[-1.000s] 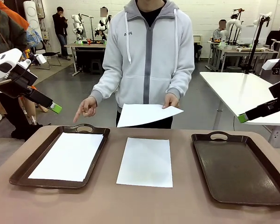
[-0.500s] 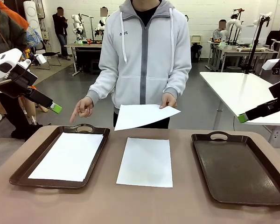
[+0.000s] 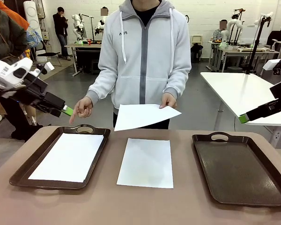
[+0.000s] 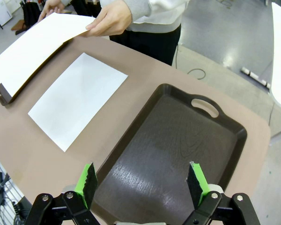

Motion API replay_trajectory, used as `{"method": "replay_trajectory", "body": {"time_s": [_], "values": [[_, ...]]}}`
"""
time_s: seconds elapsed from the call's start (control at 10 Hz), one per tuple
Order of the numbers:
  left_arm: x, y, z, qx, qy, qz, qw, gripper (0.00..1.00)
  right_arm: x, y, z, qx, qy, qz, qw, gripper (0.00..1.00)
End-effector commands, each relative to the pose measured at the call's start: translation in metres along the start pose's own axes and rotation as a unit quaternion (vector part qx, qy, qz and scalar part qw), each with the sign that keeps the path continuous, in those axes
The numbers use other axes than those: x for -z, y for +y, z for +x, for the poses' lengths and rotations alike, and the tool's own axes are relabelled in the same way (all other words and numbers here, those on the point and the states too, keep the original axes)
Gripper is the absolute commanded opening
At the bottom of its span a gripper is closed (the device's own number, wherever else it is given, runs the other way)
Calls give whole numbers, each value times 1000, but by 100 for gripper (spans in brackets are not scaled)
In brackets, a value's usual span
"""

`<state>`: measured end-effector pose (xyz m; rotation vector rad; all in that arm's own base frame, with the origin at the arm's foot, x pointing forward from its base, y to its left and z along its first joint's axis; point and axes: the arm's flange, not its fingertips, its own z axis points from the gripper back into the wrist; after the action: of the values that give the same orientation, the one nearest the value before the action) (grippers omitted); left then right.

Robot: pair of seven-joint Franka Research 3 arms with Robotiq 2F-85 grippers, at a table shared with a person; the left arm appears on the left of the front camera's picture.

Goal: Sort the A4 documents.
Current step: Receive the A4 Paper.

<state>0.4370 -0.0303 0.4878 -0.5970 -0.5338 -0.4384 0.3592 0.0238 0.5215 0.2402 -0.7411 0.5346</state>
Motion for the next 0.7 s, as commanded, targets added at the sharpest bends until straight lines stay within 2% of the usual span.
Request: {"method": "replay_trajectory", "body": {"time_s": [0.0, 0.2, 0.4, 0.6], "values": [[31, -1, 22, -109, -43, -42, 992, 100, 1, 0, 0, 0, 0, 3, 1000, 100], [67, -11, 24, -187, -34, -97, 977, 100, 1, 0, 0, 0, 0, 3, 1000, 100], [98, -16, 23, -277, -35, -171, 945, 100, 1, 0, 0, 0, 0, 3, 1000, 100], [114, -21, 25, -319, -25, -211, 923, 100, 1, 0, 0, 0, 0, 3, 1000, 100]]}}
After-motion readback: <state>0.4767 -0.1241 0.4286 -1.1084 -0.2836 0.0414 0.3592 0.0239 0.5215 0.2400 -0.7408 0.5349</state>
